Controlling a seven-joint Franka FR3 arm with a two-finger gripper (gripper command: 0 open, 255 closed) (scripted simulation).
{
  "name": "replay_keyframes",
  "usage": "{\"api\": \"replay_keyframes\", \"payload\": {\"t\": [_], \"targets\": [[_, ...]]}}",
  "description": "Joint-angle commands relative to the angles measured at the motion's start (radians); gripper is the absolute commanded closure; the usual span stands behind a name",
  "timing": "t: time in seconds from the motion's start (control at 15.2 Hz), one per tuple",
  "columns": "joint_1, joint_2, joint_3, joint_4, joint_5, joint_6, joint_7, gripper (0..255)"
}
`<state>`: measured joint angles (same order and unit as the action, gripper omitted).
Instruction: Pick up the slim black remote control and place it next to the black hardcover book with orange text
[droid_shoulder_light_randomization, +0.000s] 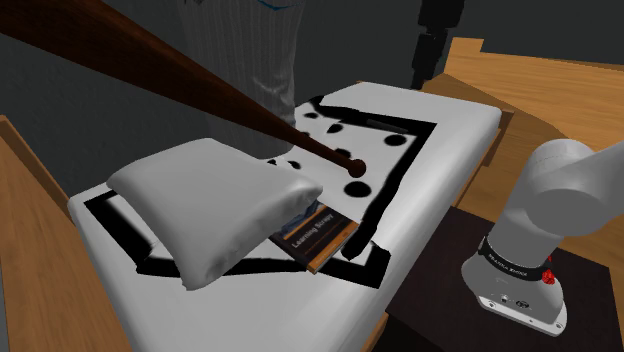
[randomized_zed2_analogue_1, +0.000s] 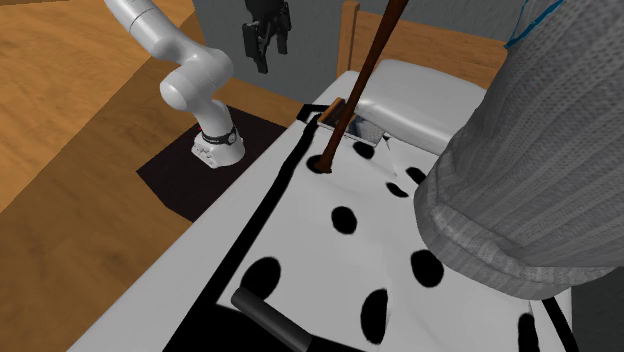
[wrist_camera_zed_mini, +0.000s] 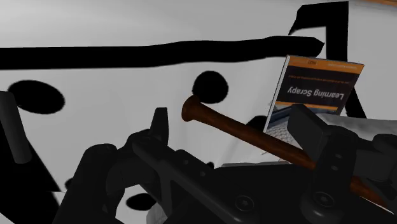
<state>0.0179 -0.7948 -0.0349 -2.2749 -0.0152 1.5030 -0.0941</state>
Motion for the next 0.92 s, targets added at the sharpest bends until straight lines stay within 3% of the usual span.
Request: {"api": "replay_keyframes", "payload": {"t": [0.0,0.86], "targets": [[0.000,0.000,0.000,0.000,0.000,0.000,0.000,0],[-0.068,0.275,-0.228,-0.003,-0.082,0.274,-0.187,0]]}}
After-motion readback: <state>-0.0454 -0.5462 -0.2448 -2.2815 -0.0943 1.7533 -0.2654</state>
